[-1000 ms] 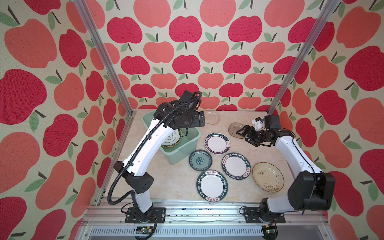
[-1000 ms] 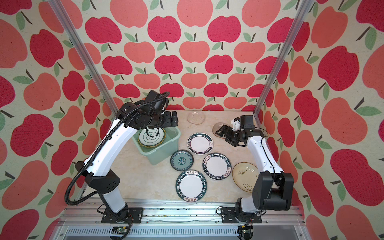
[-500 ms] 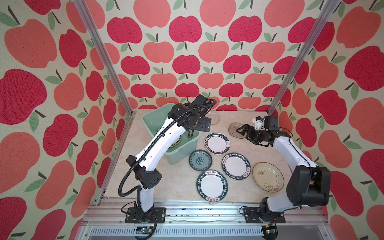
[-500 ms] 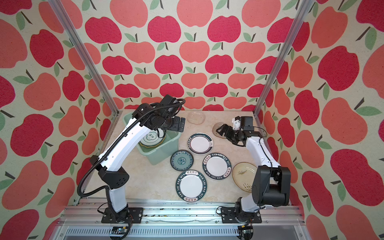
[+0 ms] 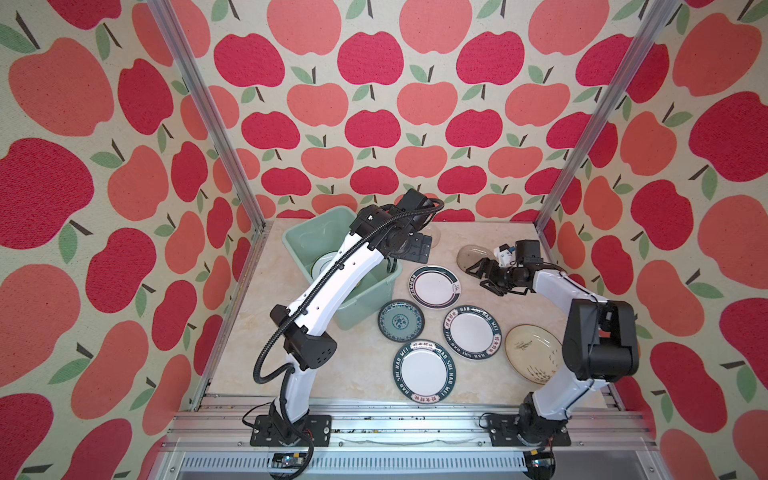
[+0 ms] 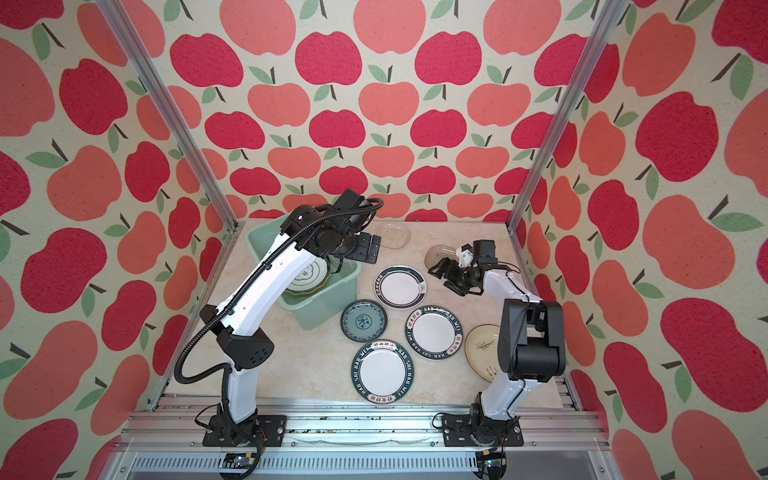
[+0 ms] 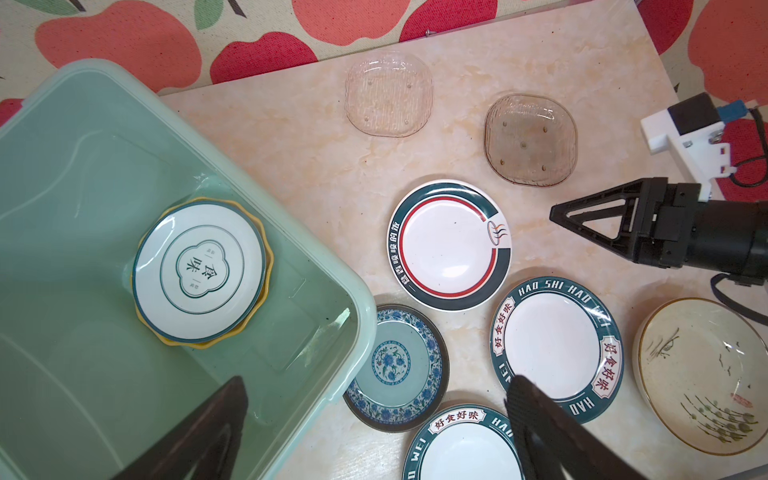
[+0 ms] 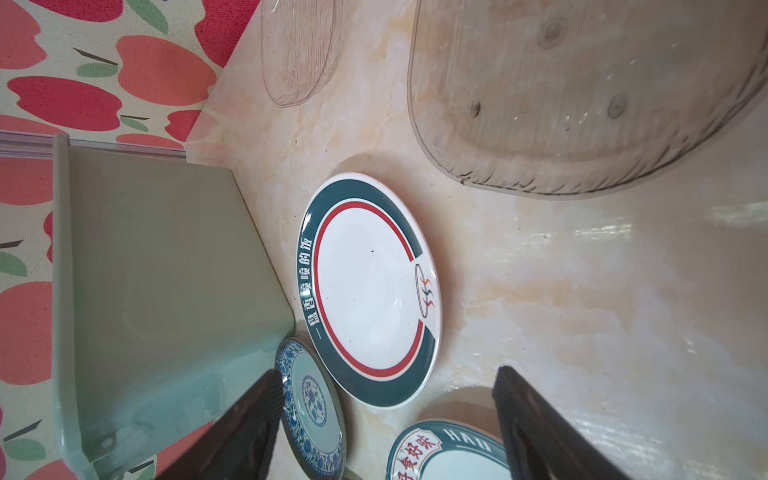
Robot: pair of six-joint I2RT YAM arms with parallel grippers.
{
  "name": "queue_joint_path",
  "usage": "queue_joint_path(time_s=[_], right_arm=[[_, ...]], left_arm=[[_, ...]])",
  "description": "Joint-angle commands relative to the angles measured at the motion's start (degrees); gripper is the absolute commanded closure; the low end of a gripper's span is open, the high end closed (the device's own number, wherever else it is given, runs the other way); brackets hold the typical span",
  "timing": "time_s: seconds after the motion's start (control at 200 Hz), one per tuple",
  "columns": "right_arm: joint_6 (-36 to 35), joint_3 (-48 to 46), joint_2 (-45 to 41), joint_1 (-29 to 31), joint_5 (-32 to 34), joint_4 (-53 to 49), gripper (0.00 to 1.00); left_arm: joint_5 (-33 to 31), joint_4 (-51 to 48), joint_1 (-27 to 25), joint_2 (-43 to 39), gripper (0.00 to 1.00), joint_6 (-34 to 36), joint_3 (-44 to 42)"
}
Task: Place the plates into the plastic bin on the countertop
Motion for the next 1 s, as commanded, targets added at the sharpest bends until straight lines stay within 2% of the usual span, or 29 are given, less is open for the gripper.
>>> queue_joint_path(time_s=[0.0,0.275,0.64,0.846,0.996], right_arm=[[1.5,-1.3,4.1,-0.2,-4.0,3.9,0.25],[0.9,1.3,11.9,2.0,-5.6,5.3,0.40],[1.0,2.0,16.3,4.4,-6.5,7.0,0.63],[1.2,1.7,17.3,4.8,-6.0,7.8,0.79],[1.3,2.0,16.4,4.9,-5.6,7.5,0.95]], left_arm=[[0.7,-2.1,-0.3,0.5,0.01,-0.8,2.0],[0.7,-2.9,-0.4,0.5,0.01,-1.8,2.4],[0.5,-3.3,-0.4,0.5,0.01,-2.7,3.1],[0.7,-3.8,-0.4,0.4,0.01,-3.7,3.7],[0.5,-3.8,-0.4,0.1,0.01,-4.0,3.7]])
